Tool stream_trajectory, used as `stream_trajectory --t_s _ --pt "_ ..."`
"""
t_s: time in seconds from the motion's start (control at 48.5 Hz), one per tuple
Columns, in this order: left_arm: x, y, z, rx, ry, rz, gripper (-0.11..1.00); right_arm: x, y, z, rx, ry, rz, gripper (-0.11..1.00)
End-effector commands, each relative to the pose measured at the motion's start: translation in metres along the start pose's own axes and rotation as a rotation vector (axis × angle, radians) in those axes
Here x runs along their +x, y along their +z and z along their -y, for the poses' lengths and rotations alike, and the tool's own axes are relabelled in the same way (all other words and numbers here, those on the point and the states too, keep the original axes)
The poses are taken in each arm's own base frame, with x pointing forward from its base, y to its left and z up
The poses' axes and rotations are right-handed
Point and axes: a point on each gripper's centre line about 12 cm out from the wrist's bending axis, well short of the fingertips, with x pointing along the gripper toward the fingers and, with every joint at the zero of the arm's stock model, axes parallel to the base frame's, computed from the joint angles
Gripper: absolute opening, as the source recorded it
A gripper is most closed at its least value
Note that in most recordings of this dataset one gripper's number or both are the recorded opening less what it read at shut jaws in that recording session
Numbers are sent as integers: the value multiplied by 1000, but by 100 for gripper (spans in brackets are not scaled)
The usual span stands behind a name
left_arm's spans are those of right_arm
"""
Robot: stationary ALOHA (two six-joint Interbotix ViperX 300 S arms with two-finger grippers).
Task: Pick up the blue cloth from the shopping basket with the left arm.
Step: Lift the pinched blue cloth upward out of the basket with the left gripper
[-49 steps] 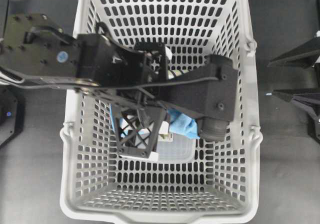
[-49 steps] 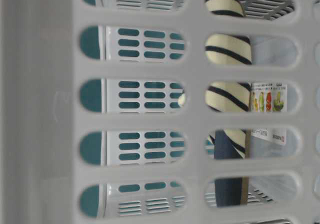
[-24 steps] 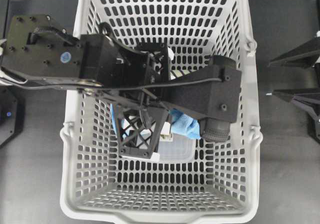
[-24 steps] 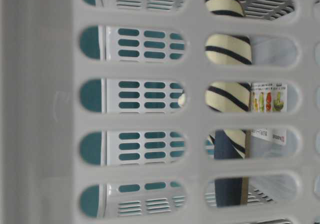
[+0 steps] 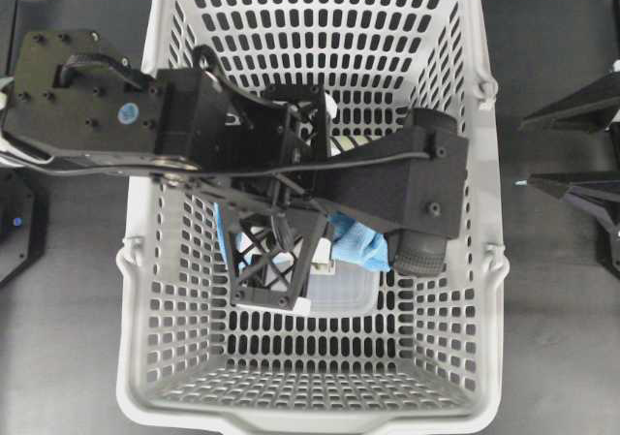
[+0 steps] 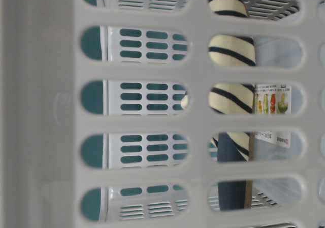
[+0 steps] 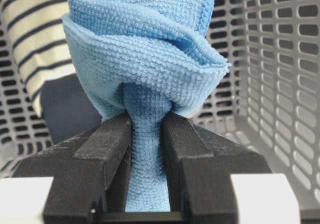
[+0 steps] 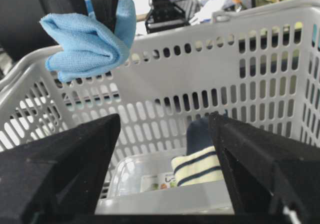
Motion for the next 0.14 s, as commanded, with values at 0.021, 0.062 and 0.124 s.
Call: stream_trajectory --t_s 0.021,0.062,0.124 --pt "-30 -1 1 3 0 65 17 1 4 0 2 1 14 70" --pt "-32 -2 -1 2 2 69 17 1 4 0 2 1 12 70" --pt "-35 -6 -3 -2 4 70 17 1 3 0 2 0 11 70"
